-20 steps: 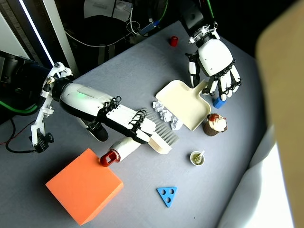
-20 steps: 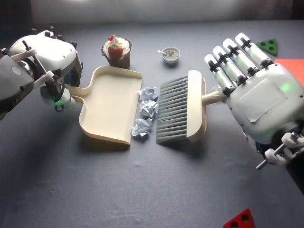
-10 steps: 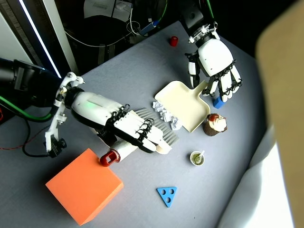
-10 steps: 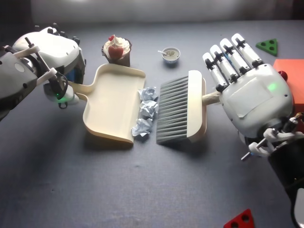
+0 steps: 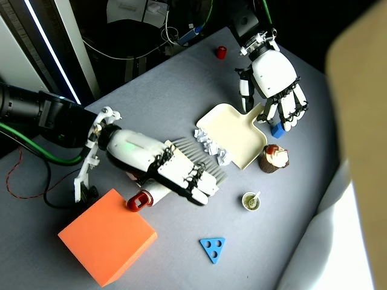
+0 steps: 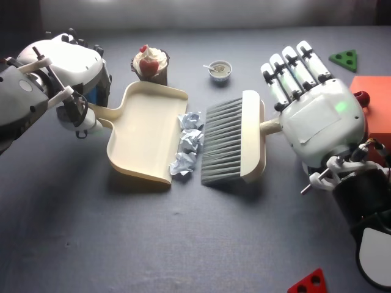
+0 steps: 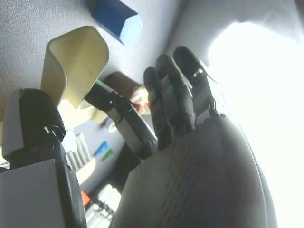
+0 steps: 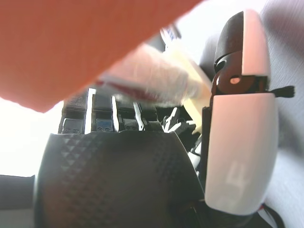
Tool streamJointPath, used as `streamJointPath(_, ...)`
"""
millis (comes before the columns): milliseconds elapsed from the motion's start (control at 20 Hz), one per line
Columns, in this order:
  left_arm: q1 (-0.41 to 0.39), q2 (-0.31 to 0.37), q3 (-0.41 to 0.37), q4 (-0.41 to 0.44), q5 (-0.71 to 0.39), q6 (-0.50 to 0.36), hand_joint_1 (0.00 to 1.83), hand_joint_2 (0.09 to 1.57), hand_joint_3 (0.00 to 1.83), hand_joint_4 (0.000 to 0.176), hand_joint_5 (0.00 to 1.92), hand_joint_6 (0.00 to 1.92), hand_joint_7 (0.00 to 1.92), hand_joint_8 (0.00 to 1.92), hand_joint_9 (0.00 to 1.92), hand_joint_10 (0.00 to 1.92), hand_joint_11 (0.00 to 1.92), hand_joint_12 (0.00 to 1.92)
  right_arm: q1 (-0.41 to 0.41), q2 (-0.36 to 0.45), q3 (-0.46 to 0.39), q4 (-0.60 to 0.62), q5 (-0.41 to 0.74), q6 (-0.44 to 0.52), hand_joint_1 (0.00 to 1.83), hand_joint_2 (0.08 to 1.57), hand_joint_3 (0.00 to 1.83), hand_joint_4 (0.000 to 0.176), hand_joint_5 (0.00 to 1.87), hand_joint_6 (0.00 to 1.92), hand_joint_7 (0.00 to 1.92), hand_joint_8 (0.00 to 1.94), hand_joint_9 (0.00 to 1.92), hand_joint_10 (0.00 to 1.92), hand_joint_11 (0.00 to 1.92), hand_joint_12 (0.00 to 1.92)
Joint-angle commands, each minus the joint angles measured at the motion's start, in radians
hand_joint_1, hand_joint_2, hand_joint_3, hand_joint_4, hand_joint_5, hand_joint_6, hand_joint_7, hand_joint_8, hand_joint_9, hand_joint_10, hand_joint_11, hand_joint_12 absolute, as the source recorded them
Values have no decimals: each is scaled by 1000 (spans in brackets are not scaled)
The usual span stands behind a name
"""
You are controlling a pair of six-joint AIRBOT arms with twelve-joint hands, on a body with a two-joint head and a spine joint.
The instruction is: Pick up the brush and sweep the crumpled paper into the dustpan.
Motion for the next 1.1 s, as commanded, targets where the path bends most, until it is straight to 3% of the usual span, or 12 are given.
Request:
streamJointPath(0,-15,-4,5,38,-80,7,1091,1054,1,89,1119,747,426,2,349,4,0,872,8,1,15,-61,-92,-5,975,938,4,0,40,2,24,1,44,0,126,0)
streamJointPath(100,-15,-4,6,38,-68,8,1100,1058,0,55,1112,762,411,2,335,2,0,839,7,-1,24,-60,-92,-5,966,934,2,0,42,1,23,0,55,4,141,7)
streamJointPath(250,-15,-4,7,37,-68,8,1103,1052,0,55,1125,739,432,4,360,6,0,844,7,0,25,-60,-92,-5,995,932,1,0,41,0,29,2,54,1,139,4)
streamJointPath(450,-9,-4,4,30,-65,8,1116,1050,0,21,1131,728,419,0,339,0,0,799,8,-4,32,-70,-75,10,971,951,1,0,170,7,208,8,223,10,252,31)
streamJointPath(600,-6,-3,2,29,-68,7,1122,1059,2,0,1108,766,390,1,314,1,0,743,8,-7,33,-77,-67,16,1073,989,0,0,770,20,838,33,831,67,663,196)
streamJointPath(650,-5,-3,1,29,-69,7,1115,1068,2,0,1087,803,380,2,308,1,0,722,8,-8,33,-79,-63,16,1085,983,1,0,935,29,996,15,934,130,588,657)
streamJointPath(700,-5,-3,0,28,-72,6,1121,1073,1,0,1076,821,371,2,301,1,0,681,8,-7,32,-82,-63,16,1180,985,3,0,1244,293,888,835,757,1145,553,1403)
streamJointPath(750,-4,-3,-1,28,-73,6,1110,1078,1,0,1064,841,364,1,284,3,0,670,8,-5,31,-87,-63,16,1200,984,1,0,1313,336,695,1633,643,1766,547,1817)
streamJointPath(800,-3,-3,-1,28,-73,6,1123,1075,0,0,1072,828,370,2,285,4,0,676,8,-1,31,-92,-63,16,1209,972,0,0,1379,247,720,1879,742,1890,763,1900)
streamJointPath(900,-3,-3,0,28,-73,6,1129,1076,1,0,1068,833,342,1,242,0,0,630,8,10,31,-96,-63,17,1214,971,0,0,1391,237,1085,1939,1203,1920,1268,1920)
streamJointPath(1000,-3,-3,0,27,-73,6,1135,1076,0,0,1069,831,348,2,242,1,0,578,7,32,24,-96,-62,18,1221,996,0,0,1278,476,1254,1941,1424,1921,1502,1921)
streamJointPath(1050,-3,-3,0,26,-74,6,1135,1073,0,0,1077,818,368,4,246,1,0,580,5,45,18,-100,-58,18,1227,1006,1,0,1037,1504,1278,1941,1455,1921,1561,1921)
